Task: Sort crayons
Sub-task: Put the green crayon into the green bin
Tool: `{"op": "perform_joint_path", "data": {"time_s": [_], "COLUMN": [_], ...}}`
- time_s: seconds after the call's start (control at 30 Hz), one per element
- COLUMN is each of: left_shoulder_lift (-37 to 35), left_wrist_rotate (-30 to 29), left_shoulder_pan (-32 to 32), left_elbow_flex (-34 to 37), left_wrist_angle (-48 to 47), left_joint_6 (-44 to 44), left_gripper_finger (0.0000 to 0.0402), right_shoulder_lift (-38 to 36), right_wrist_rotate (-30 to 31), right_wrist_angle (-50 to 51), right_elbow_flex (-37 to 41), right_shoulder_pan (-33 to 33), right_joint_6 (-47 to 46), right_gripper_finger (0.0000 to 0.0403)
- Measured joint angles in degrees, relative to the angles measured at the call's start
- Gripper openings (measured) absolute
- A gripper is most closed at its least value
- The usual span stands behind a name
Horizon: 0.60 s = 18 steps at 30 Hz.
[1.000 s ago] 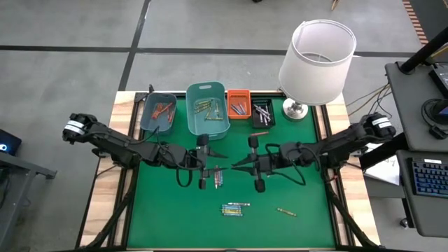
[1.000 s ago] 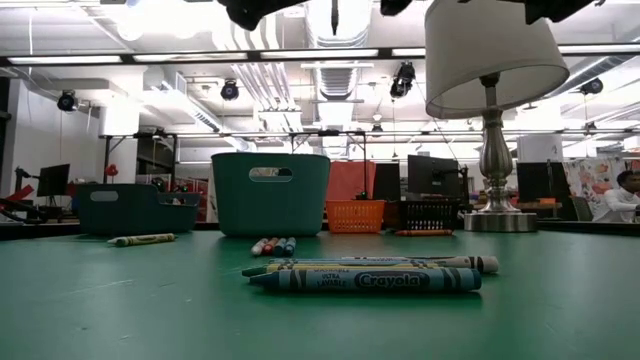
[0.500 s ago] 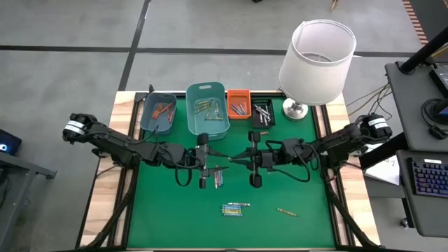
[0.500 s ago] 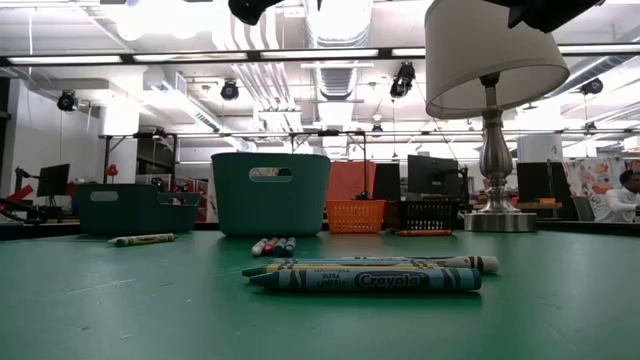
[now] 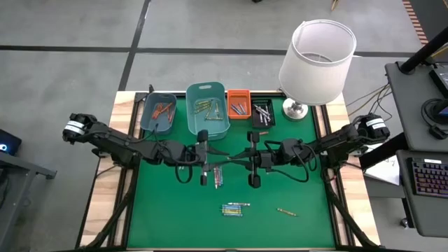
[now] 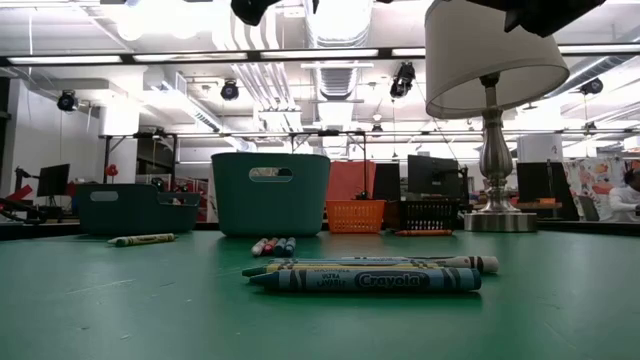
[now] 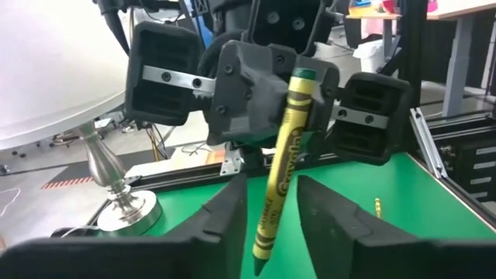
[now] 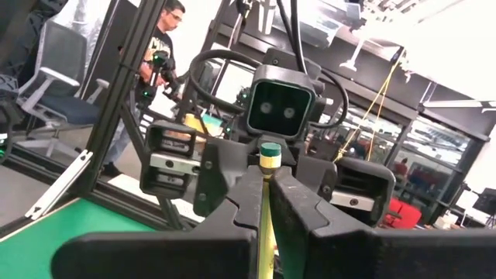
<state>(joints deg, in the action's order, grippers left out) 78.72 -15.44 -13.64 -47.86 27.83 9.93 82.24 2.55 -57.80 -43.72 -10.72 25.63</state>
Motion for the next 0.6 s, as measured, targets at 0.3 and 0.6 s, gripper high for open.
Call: {"op": "perform_joint_path", "data": {"time_s": [0.3,0.6], "left_shoulder_lift": [3.6,3.8], "left_wrist_rotate": [0.2,0.0], "left_shoulder_pan": [1.3,1.4], "left_elbow_flex": [0.0,0.0], "left_wrist_angle": [2.7,4.1], "left_joint_6": [-1.5,0.1], "left_gripper_finger": [0.0026,0.0003], "right_shoulder_lift": [0.0,0.0], "right_wrist_rotate": [0.7,3.7], "right_wrist_angle": [0.3,0.4], "right_elbow_flex": [0.0,0.0], "right_shoulder_pan": [0.1,0.0], "right_joint_6": [0.0,-1.0], "right_gripper_finger": [0.0012,0.0027]}}
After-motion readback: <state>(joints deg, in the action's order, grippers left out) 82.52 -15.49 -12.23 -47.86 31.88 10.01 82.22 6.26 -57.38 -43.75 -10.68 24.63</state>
